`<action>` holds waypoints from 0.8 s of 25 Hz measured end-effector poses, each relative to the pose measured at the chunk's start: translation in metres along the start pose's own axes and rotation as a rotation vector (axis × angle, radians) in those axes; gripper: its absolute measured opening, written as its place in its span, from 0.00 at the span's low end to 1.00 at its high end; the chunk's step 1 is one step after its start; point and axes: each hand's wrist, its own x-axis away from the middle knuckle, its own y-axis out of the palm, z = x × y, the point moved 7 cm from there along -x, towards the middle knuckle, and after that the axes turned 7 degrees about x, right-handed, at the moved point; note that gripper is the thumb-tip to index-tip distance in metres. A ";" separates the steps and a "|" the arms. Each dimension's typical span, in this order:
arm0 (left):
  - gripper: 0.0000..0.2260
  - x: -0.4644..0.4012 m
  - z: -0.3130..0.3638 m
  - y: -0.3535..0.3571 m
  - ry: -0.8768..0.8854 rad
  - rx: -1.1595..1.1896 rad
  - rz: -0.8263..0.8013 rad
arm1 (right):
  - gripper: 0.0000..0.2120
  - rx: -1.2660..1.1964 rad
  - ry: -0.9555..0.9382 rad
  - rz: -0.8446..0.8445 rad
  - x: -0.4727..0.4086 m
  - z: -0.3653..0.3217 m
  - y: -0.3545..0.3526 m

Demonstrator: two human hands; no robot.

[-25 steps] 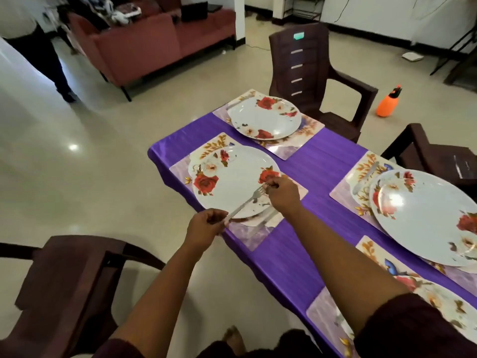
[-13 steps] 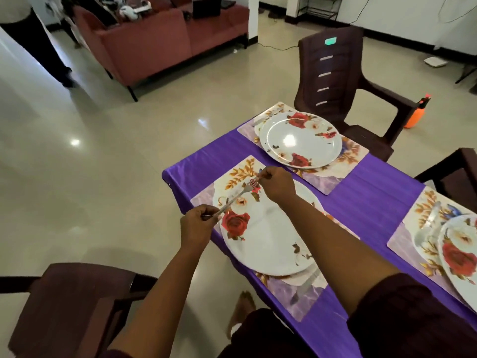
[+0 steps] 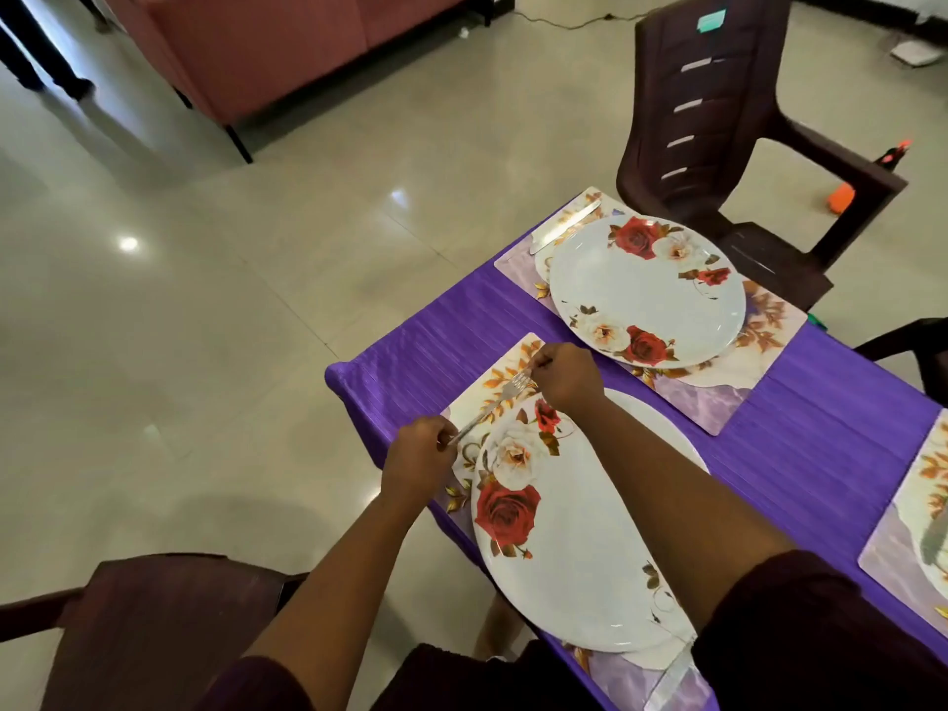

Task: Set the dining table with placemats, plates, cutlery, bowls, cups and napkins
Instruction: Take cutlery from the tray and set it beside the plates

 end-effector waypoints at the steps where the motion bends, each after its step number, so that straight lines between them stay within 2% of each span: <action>1: 0.10 -0.001 -0.002 0.004 0.016 -0.042 -0.026 | 0.08 0.033 -0.007 -0.015 -0.002 0.001 0.003; 5: 0.12 -0.003 -0.002 0.018 0.124 -0.186 -0.096 | 0.11 0.140 -0.018 -0.075 -0.013 0.002 0.018; 11: 0.12 -0.009 -0.001 0.021 0.232 -0.239 -0.134 | 0.12 0.234 0.023 -0.133 -0.022 0.010 0.026; 20: 0.13 -0.009 -0.011 0.026 0.216 -0.196 -0.122 | 0.11 0.335 0.013 -0.087 -0.019 0.012 0.029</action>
